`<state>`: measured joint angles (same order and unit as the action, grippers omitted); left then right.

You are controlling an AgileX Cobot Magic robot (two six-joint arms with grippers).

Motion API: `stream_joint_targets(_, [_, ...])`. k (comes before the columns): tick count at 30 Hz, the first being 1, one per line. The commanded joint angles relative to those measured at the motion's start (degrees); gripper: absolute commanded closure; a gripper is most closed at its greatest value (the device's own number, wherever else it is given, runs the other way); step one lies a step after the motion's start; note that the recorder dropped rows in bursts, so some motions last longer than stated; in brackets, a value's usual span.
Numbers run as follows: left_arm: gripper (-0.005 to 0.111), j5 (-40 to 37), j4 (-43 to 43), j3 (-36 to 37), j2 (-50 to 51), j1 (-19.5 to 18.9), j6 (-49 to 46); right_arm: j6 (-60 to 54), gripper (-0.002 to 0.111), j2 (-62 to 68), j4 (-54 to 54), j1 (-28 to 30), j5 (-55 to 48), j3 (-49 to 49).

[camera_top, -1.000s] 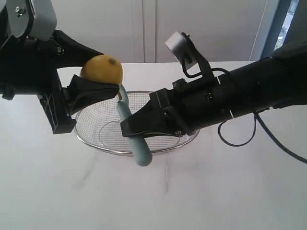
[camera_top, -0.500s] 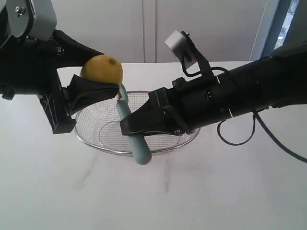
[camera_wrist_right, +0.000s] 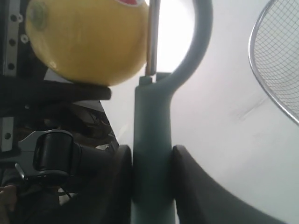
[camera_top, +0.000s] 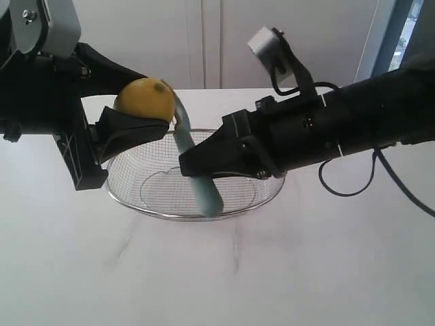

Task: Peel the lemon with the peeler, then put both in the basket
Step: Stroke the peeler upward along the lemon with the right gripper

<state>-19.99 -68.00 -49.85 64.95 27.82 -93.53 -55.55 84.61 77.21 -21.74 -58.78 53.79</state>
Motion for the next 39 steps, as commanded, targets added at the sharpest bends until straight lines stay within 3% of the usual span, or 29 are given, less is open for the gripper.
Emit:
stream_joint_targets(1, [0.107,-0.8,-1.8,0.1,-0.2,0.2,0.3,-0.8,0.108,-1.8,0.9,1.7,-0.1,0.4])
stream_joint_targets(11, [0.107,-0.8,-1.8,0.1,-0.2,0.2,0.3,-1.0,0.108,-9.1,0.5,7.9,0.2,0.5])
stream_joint_targets(19, [0.107,-0.8,-1.8,0.1,-0.2,0.2,0.3,2.2,0.108,-16.0,-8.4,12.3,6.2,1.7])
stream_joint_targets(23, [0.107,-0.8,-1.8,0.1,-0.2,0.2,0.3,4.6,0.108,-14.2,-13.2,9.4,6.5,1.4])
stream_joint_targets(27, [0.107,-0.8,-1.8,0.1,-0.2,0.2,0.3,8.0,0.108,-11.3,-19.3,2.2,11.8,1.4])
stream_joint_targets(34, [0.107,-0.8,-1.8,0.1,-0.2,0.2,0.3,9.6,0.108,-3.7,-19.7,-6.2,17.2,1.5])
stream_joint_targets(39, [0.107,-0.8,-1.8,0.1,-0.2,0.2,0.3,10.0,0.108,-2.8,-19.6,-8.5,20.1,1.6])
